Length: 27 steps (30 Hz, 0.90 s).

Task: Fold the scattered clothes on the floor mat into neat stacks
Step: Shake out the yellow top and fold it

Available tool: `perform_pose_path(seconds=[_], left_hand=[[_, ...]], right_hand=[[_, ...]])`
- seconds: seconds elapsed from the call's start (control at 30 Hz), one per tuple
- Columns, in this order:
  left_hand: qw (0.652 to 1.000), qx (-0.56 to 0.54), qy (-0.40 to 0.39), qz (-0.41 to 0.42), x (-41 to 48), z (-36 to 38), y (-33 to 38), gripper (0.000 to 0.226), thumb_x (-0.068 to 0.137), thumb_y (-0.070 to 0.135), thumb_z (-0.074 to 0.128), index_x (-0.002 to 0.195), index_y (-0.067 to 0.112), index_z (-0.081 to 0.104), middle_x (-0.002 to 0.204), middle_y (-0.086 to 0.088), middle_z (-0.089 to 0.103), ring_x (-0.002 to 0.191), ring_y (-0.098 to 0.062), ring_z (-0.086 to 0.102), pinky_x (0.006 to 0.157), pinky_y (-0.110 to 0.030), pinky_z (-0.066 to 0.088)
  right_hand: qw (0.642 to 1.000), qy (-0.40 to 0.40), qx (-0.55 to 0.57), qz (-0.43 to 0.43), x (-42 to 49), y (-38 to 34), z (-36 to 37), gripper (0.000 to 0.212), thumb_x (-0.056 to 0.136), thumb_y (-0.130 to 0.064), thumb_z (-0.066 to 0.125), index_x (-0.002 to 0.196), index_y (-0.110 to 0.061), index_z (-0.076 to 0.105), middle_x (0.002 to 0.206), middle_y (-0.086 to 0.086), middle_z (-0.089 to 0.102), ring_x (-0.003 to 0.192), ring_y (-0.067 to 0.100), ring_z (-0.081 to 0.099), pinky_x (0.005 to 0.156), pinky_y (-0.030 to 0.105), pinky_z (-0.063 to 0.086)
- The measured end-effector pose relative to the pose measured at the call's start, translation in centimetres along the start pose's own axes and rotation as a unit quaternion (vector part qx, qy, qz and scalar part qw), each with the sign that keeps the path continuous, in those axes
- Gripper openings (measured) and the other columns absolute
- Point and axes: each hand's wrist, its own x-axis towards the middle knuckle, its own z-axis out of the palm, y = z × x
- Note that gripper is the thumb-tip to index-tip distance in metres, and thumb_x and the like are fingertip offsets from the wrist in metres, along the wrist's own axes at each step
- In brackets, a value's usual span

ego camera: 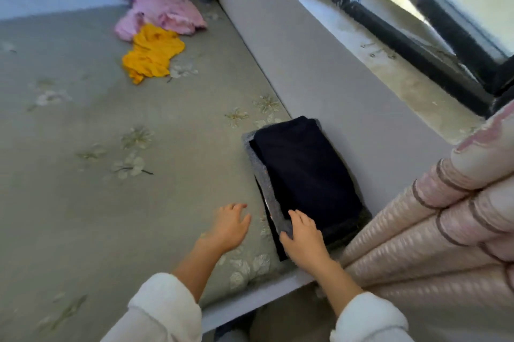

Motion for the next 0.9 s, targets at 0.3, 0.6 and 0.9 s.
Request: perform_pose_path(seconds=[0.3, 0.6, 0.9], left_hand=[[0.979, -0.02, 0.091, -0.18, -18.7, -4.6, -14.1, 0.044, 0.1, 0.034, 0.037, 0.139, 0.017, 0.044, 0.141, -0.009, 0.048, 0.134, -0.028, 0.032, 0.109, -0.037, 0.03], [0.91, -0.118, 0.227, -0.326, -35.3, -9.8, -33.0, 0.042, 0.097, 0.034, 0.039, 0.136, 0.022, 0.046, 0.136, -0.004, 0.052, 0.136, -0.028, 0.024, 0.106, -0.04, 0.033], [0.839, -0.131, 0.27, -0.454, -55.0, -12.4, -53.6, 0.04, 0.098, 0.031, 0.04, 0.135, 0.02, 0.048, 0.136, -0.006, 0.052, 0.134, -0.028, 0.027, 0.102, -0.038, 0.036]], right_hand=[[0.974, -0.106, -0.076, -0.186, -5.7, -13.9, 7.8, 0.06, 0.095, -0.033, 0.048, 0.147, -0.012, 0.027, 0.149, 0.009, 0.032, 0.135, 0.026, 0.03, 0.11, 0.036, 0.028], [0.898, -0.166, -0.174, -0.368, -12.7, -35.7, 20.9, 0.06, 0.096, -0.037, 0.047, 0.148, -0.014, 0.026, 0.151, 0.007, 0.033, 0.134, 0.025, 0.037, 0.107, 0.034, 0.033], [0.803, -0.23, -0.248, -0.491, -24.8, -57.4, 39.9, 0.06, 0.097, -0.036, 0.045, 0.147, -0.012, 0.025, 0.149, 0.011, 0.033, 0.132, 0.031, 0.037, 0.107, 0.042, 0.035]])
